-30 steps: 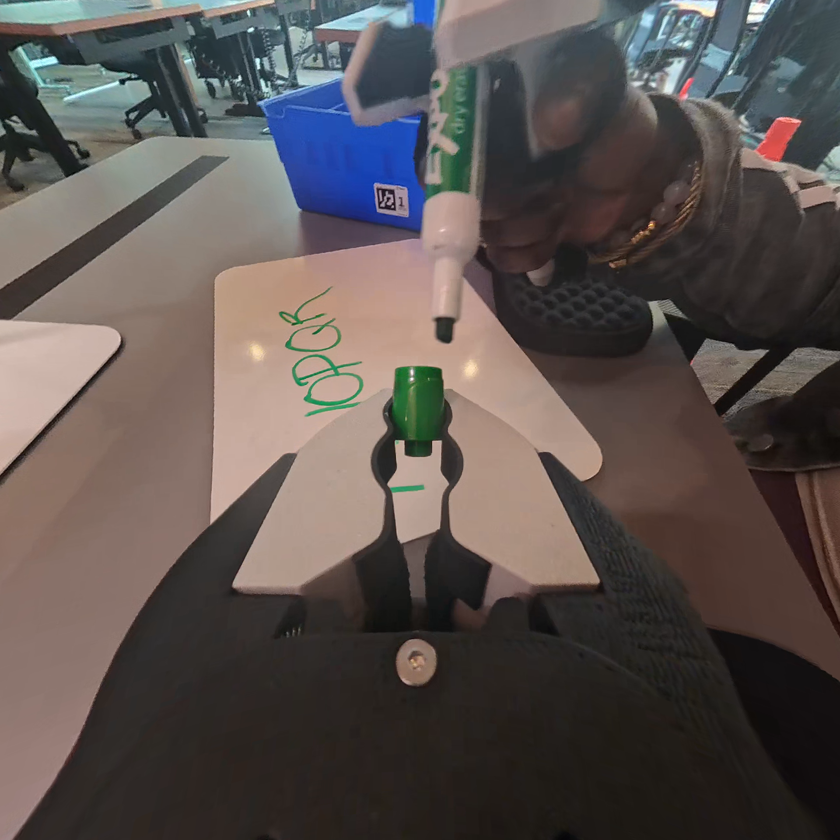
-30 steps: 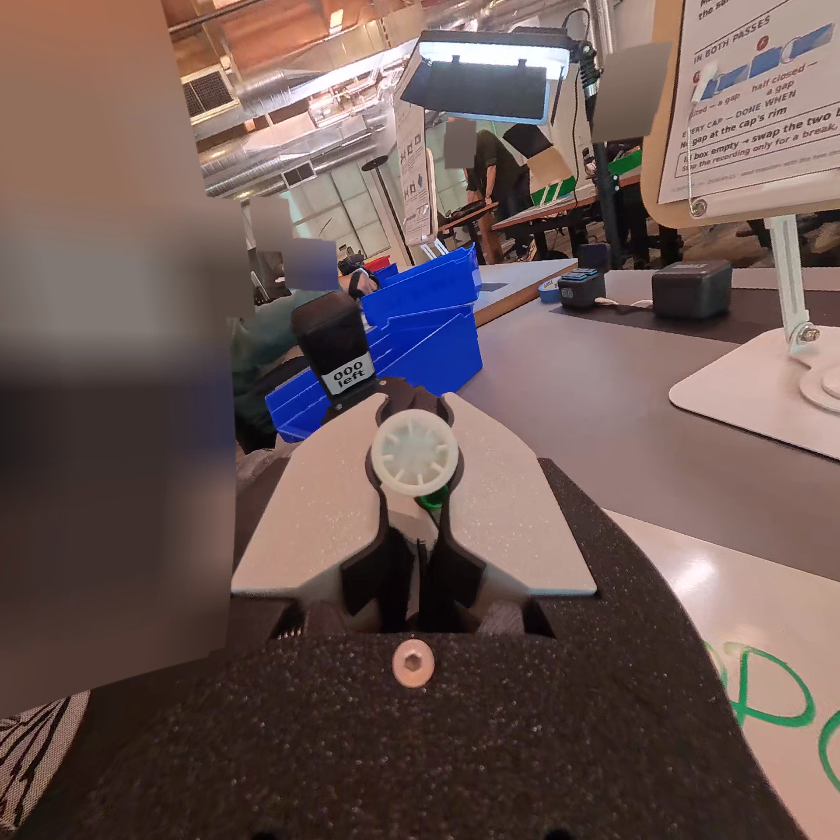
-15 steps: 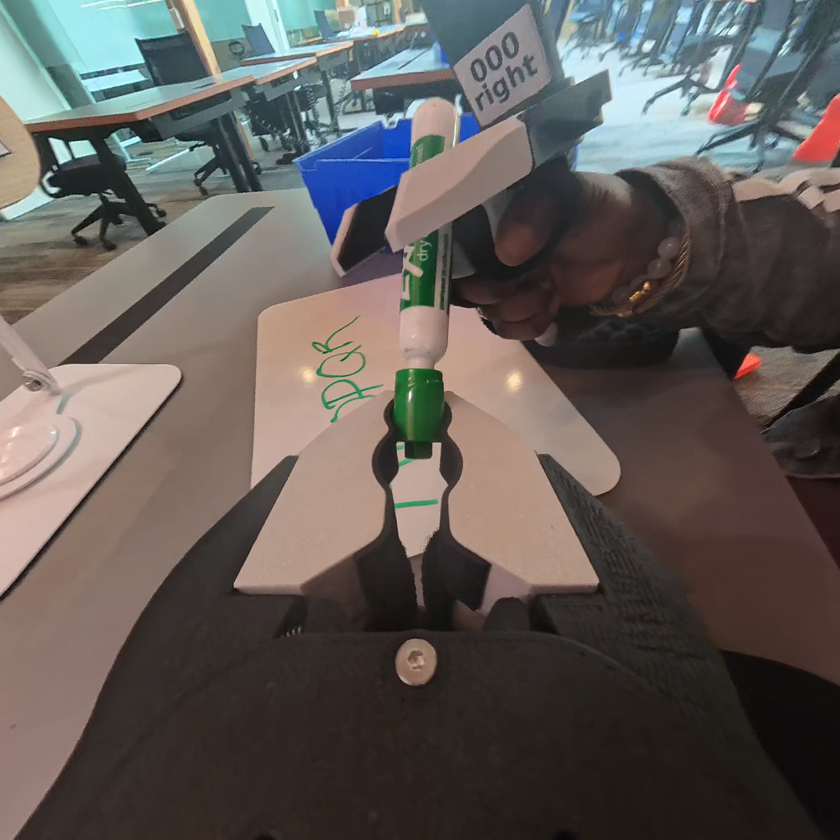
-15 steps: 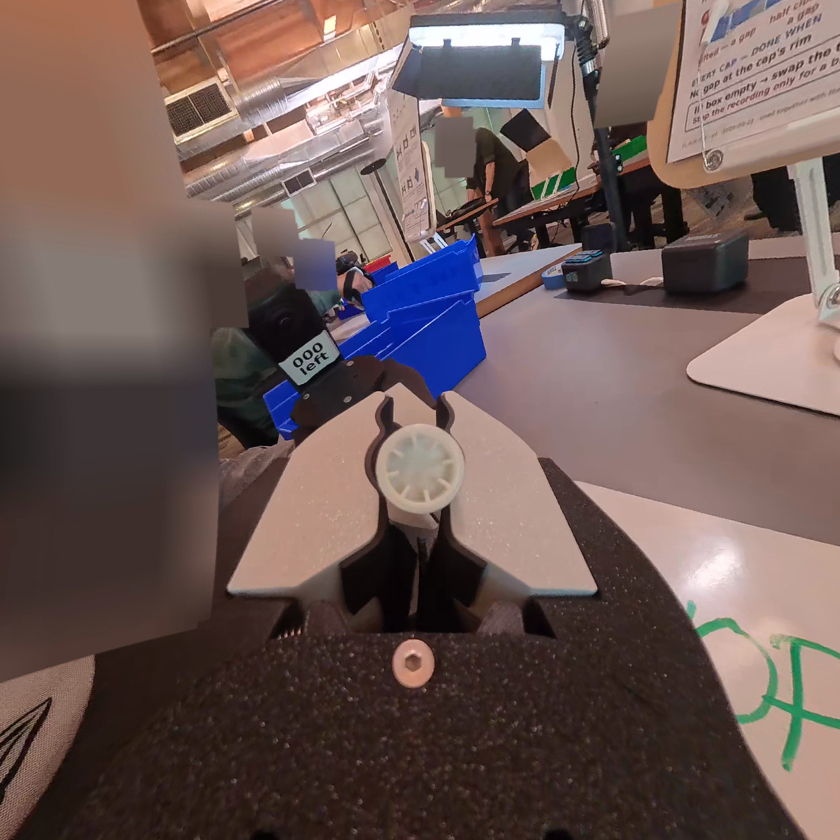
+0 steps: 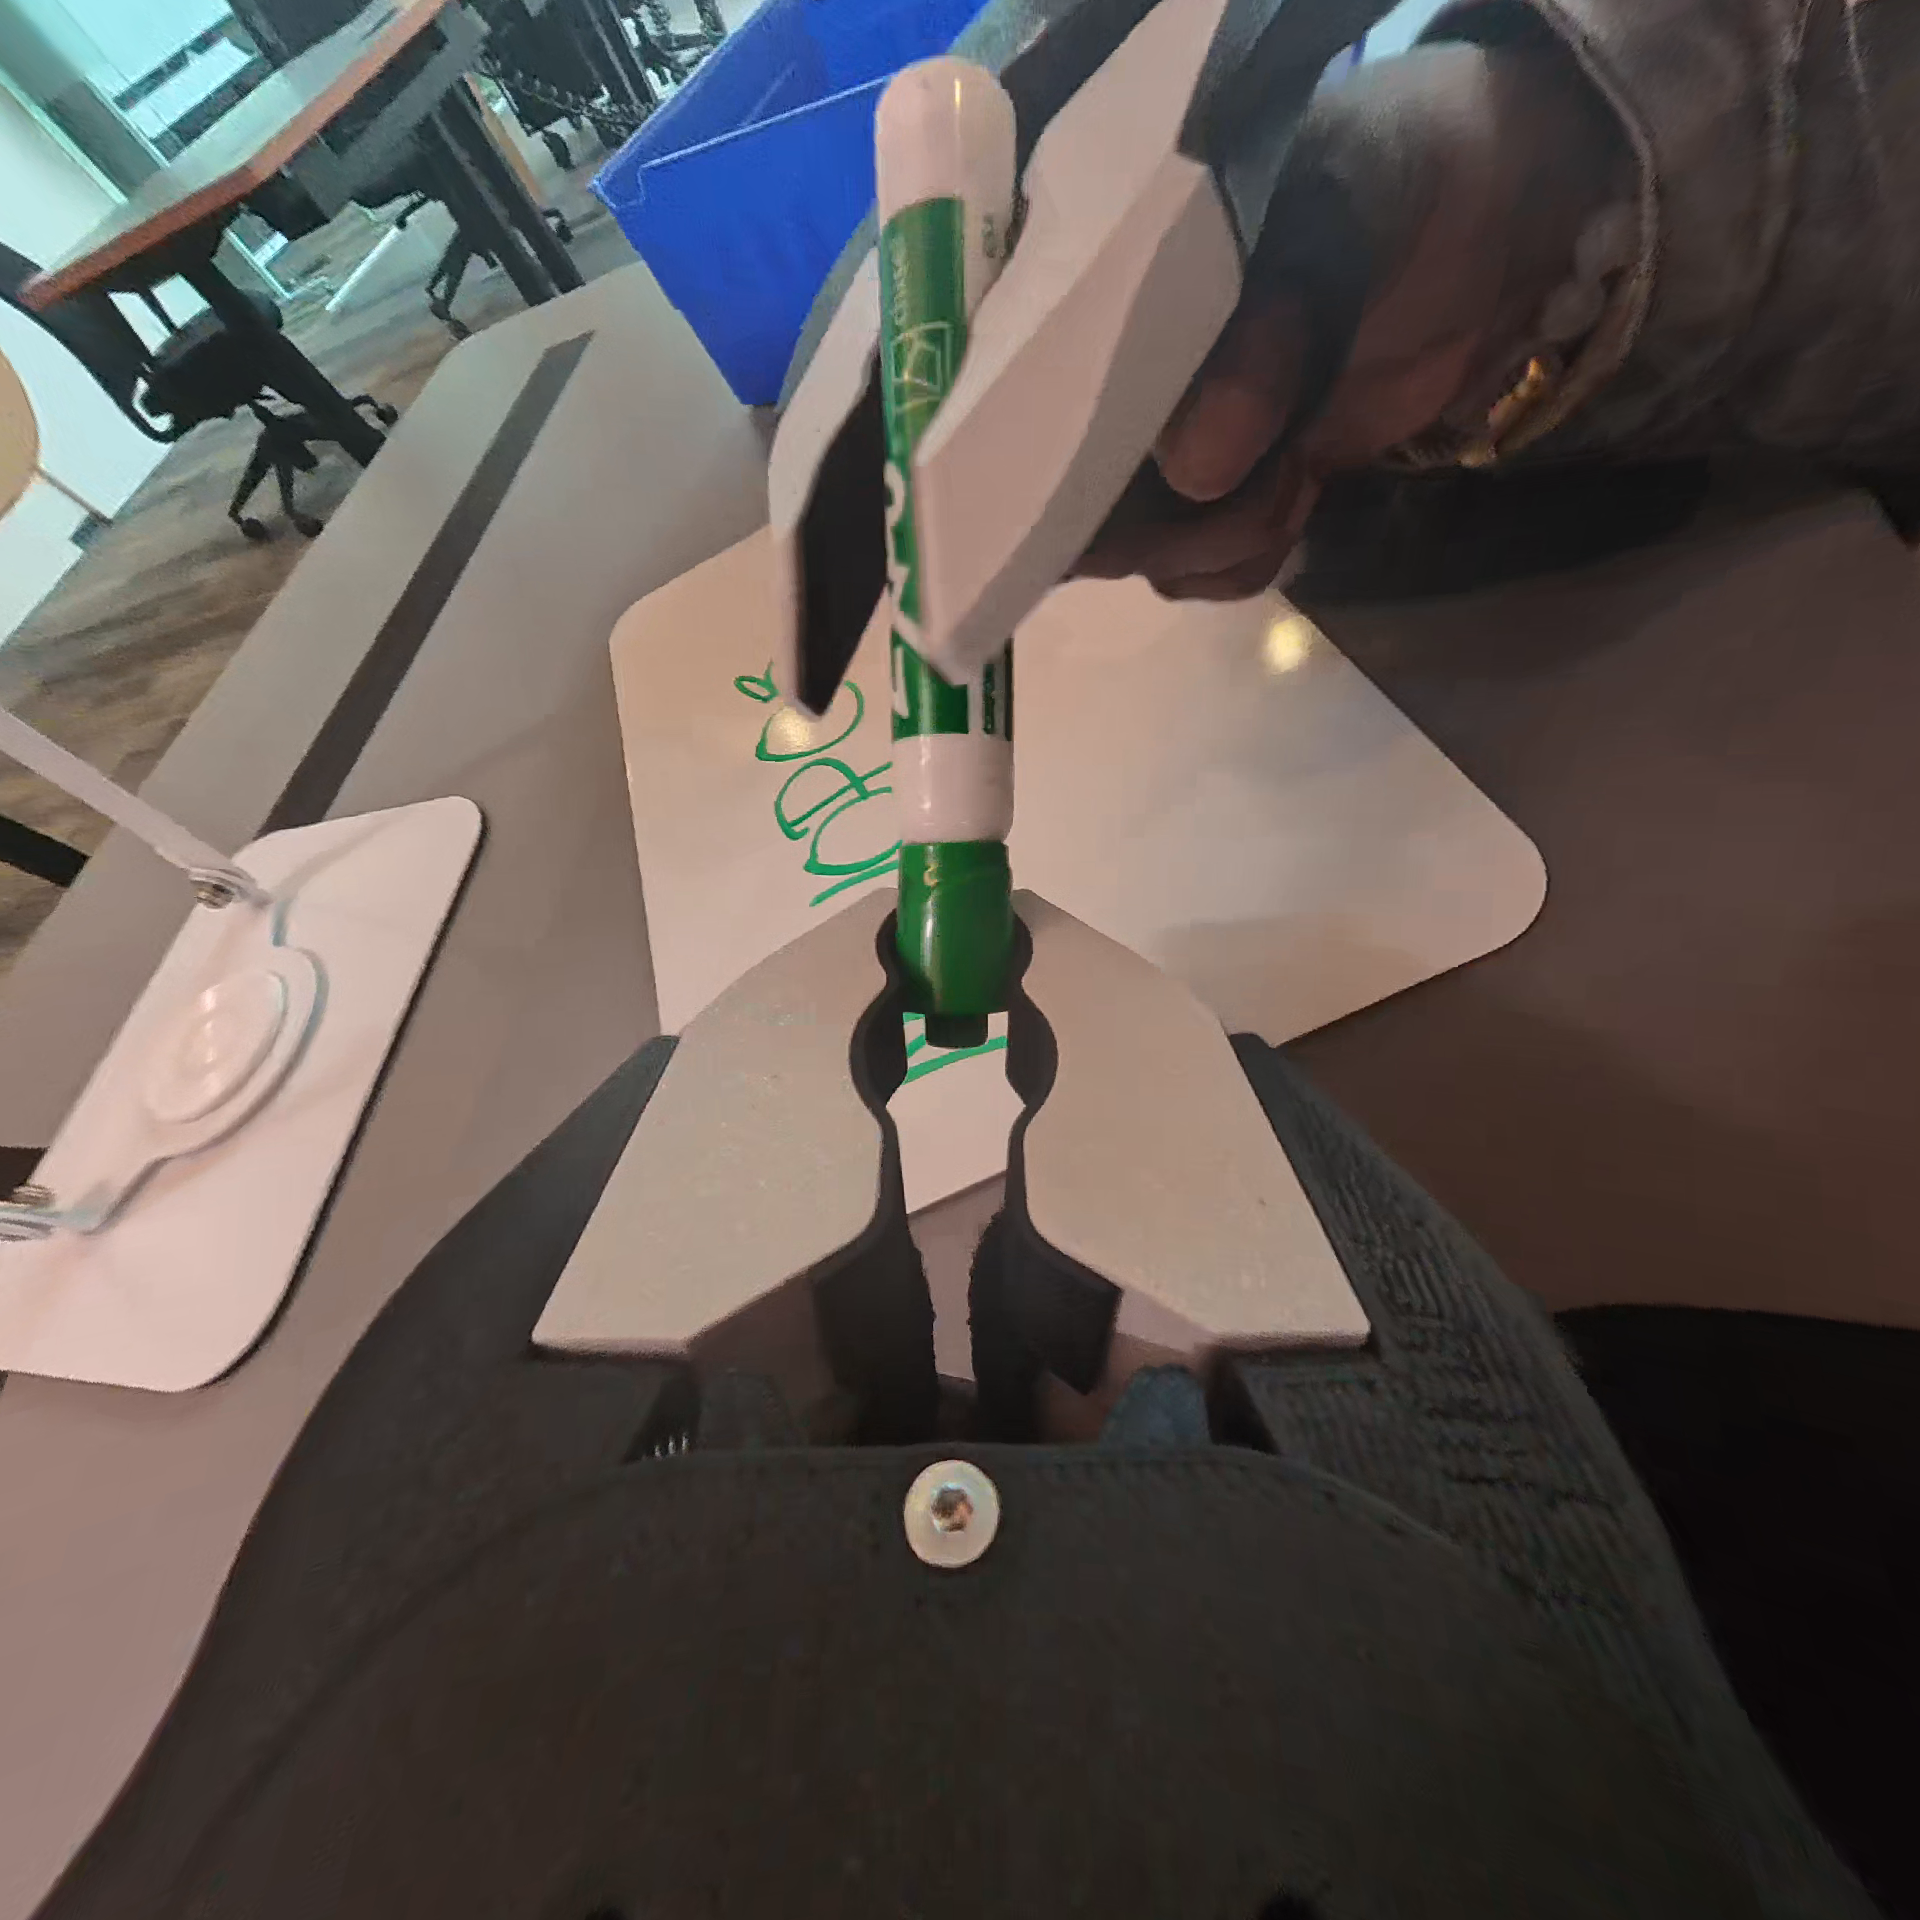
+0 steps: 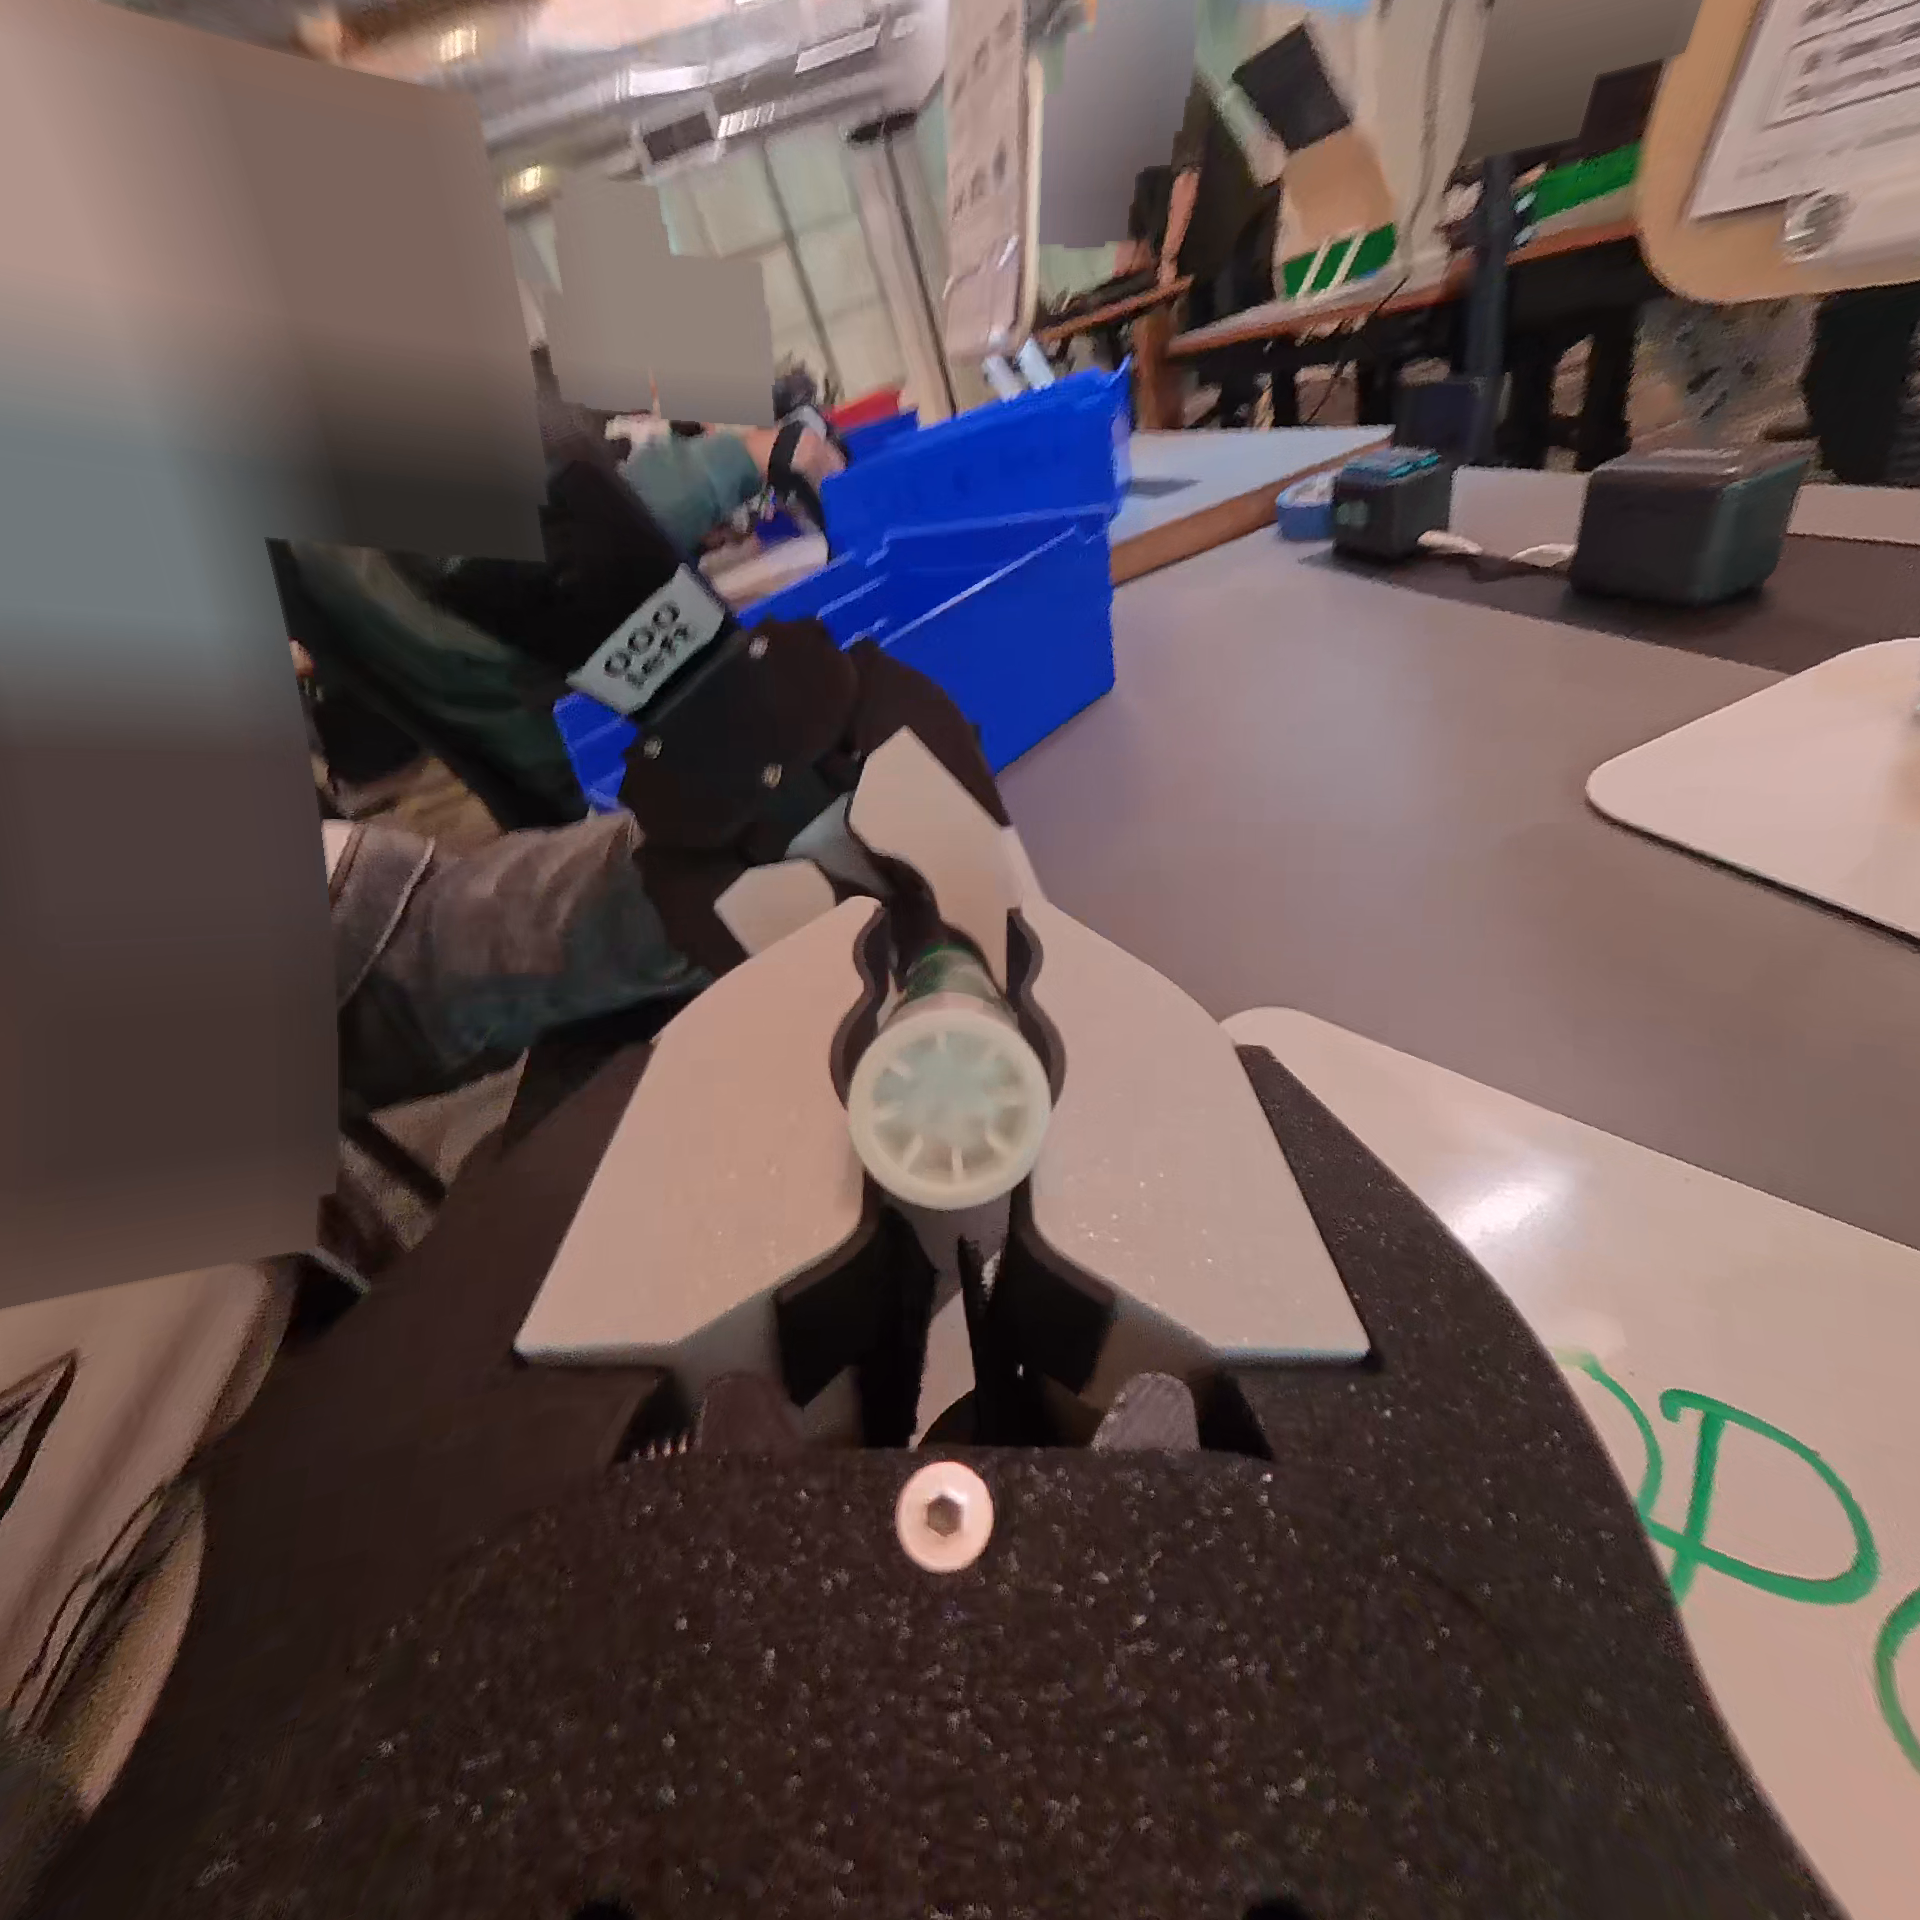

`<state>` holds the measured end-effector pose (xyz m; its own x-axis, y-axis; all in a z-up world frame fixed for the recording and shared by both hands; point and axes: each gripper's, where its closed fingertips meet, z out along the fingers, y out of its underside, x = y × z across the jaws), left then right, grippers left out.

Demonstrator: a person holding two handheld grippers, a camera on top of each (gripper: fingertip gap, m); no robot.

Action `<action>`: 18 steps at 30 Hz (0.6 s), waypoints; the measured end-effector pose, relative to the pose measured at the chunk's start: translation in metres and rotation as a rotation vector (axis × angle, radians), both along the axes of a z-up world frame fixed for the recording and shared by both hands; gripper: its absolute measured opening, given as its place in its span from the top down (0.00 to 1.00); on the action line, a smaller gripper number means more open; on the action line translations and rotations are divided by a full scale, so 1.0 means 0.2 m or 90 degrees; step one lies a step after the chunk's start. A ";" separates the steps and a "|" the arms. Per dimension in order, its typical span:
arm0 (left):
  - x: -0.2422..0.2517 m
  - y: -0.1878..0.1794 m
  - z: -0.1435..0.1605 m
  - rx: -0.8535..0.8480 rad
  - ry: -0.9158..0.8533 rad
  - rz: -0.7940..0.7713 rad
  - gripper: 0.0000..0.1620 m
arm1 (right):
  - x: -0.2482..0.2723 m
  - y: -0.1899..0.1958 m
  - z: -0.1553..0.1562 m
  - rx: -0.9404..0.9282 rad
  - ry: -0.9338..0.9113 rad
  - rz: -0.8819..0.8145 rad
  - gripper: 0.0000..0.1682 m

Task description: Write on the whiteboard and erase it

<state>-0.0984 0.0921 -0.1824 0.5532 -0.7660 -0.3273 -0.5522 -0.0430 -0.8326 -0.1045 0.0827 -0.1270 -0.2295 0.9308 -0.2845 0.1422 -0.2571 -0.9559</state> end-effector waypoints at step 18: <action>-0.15 -0.20 0.32 0.010 -0.048 0.176 0.75 | 0.89 0.41 0.43 0.289 -0.036 -0.427 0.88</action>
<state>-0.1289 0.0518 -0.1187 0.7631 -0.5782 -0.2888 -0.4586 -0.1694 -0.8724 0.0729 0.1641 -0.0417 0.4224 0.8923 0.1592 0.1462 0.1063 -0.9835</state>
